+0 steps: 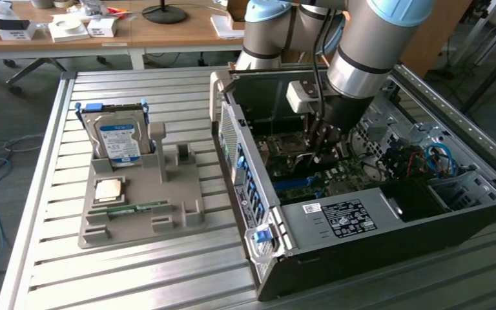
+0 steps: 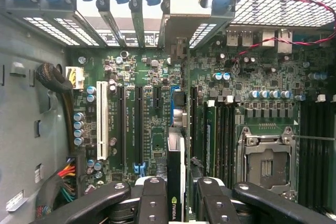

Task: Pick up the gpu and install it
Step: 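Insert the gpu into the slot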

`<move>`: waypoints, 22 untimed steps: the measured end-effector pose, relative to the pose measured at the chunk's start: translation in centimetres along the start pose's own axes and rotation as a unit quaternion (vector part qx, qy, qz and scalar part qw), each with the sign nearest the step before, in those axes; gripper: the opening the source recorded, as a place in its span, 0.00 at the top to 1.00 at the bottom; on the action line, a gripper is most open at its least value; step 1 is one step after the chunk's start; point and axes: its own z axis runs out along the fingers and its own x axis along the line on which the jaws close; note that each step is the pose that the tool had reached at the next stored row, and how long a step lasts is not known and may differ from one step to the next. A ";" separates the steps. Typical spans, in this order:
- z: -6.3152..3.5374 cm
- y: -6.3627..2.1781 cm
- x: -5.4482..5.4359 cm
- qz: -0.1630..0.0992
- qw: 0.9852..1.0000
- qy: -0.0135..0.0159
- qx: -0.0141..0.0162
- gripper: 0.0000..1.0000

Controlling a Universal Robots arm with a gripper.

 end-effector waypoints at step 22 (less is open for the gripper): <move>0.89 0.00 0.0 0.000 1.000 0.013 0.000 0.73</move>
